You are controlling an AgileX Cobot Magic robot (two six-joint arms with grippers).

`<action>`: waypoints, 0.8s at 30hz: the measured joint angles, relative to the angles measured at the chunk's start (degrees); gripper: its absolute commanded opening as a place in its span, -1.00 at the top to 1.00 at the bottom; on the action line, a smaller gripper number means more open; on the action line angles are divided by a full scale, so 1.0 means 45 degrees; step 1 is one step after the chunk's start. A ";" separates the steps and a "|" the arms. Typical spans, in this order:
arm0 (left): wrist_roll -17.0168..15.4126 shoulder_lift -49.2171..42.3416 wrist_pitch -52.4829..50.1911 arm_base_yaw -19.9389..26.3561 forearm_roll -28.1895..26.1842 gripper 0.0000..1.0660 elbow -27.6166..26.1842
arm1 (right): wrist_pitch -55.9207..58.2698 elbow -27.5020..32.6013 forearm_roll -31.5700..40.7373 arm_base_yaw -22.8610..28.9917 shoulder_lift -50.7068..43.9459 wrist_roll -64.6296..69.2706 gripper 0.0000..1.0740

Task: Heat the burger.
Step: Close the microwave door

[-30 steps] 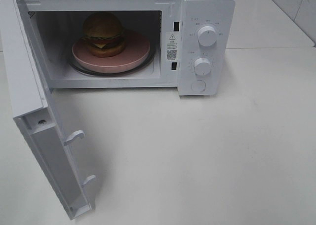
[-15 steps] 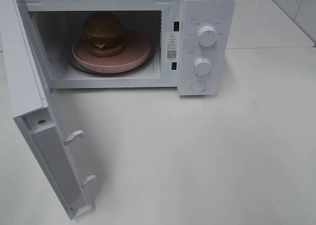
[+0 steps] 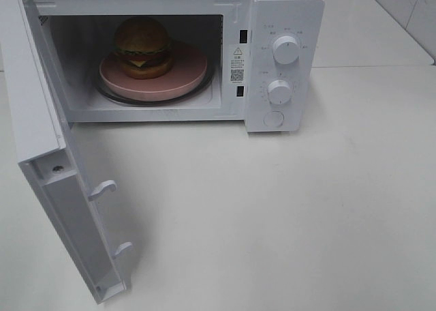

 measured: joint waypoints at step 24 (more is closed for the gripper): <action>0.0000 0.2750 -0.2648 0.0000 0.0458 1.00 -0.0318 | 0.0000 0.0000 0.0000 0.0000 0.0000 0.0000 -0.42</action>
